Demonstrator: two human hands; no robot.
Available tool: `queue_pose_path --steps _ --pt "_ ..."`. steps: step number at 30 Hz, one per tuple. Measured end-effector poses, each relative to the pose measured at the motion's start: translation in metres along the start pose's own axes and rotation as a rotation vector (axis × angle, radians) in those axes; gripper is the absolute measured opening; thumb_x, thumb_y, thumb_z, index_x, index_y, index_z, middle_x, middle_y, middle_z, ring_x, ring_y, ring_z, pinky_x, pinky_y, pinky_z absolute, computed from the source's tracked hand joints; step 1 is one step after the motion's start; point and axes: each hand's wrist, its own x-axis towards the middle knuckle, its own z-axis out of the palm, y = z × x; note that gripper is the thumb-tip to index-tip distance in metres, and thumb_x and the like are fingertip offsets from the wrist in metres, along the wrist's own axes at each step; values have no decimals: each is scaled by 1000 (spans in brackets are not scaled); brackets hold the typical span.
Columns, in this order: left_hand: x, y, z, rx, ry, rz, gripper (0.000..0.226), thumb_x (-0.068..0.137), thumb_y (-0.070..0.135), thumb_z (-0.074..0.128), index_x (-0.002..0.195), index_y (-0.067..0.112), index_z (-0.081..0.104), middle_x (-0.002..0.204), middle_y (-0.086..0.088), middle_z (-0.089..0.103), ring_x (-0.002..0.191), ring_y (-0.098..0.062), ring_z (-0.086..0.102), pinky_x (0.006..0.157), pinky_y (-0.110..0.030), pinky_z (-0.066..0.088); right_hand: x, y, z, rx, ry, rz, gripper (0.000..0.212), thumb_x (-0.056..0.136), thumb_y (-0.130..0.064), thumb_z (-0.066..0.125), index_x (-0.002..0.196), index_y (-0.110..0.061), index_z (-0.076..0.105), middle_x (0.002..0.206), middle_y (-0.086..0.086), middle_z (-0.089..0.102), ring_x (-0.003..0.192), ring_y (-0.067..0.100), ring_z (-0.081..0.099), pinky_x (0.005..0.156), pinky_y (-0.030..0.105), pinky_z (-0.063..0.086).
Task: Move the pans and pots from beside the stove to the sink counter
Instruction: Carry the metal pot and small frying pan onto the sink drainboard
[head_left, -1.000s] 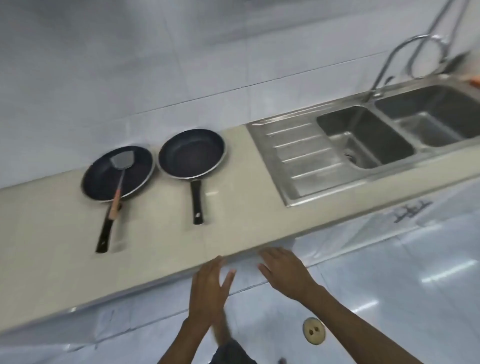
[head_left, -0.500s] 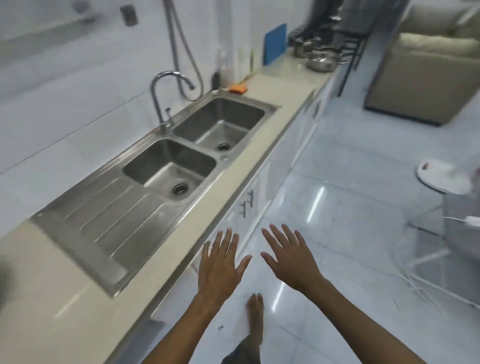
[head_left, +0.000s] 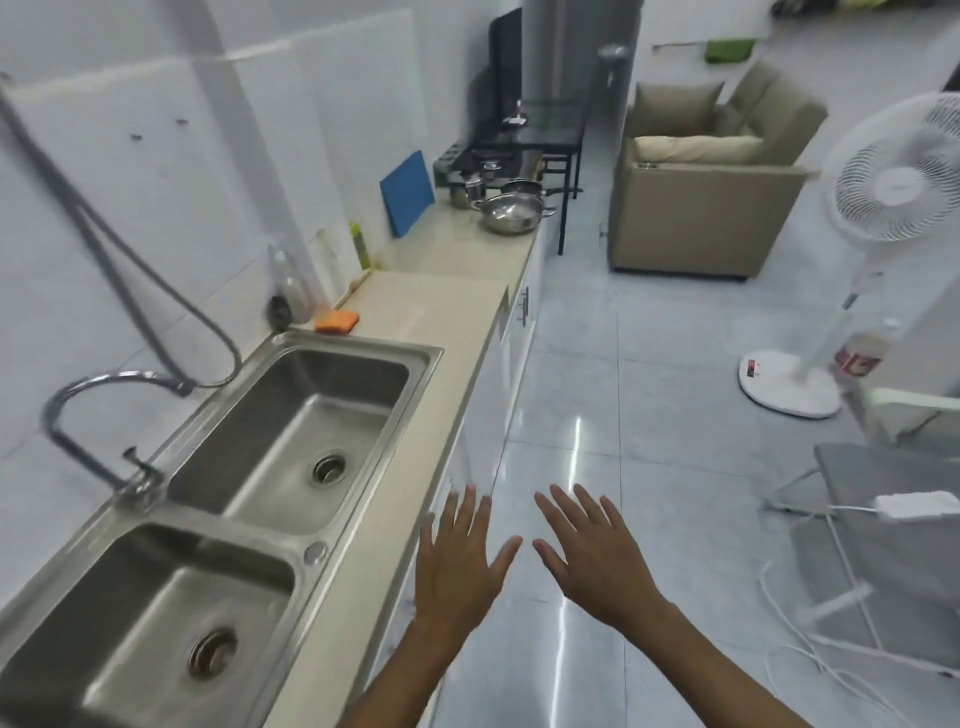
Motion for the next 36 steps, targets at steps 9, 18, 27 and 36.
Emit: queue_pose_path --steps 9,18,27,36 --pt "241 5 44 44 10 37 82 93 78 22 158 29 31 168 2 17 156 -22 14 123 -47 0 206 117 -3 27 46 38 68 101 -58 17 151 -21 46 155 4 48 144 32 42 116 53 33" --pt "480 39 69 -28 -14 -49 80 94 73 19 153 25 43 166 3 29 154 -17 25 124 -44 17 441 253 -25 57 -47 20 67 102 -55 18 154 -20 40 160 4 41 149 30 34 120 51 26" --pt "706 71 99 -68 -47 -94 87 90 75 6 157 27 34 169 3 21 156 -18 17 125 -46 14 639 374 -35 29 -27 18 63 102 -53 24 154 -20 41 158 4 44 148 30 37 118 50 30" --pt "966 96 133 -134 -75 -155 75 97 71 24 158 28 32 168 4 25 156 -15 18 125 -43 11 842 500 -49 -16 -52 56 74 101 -59 7 151 -20 46 154 4 49 144 31 43 115 52 36"
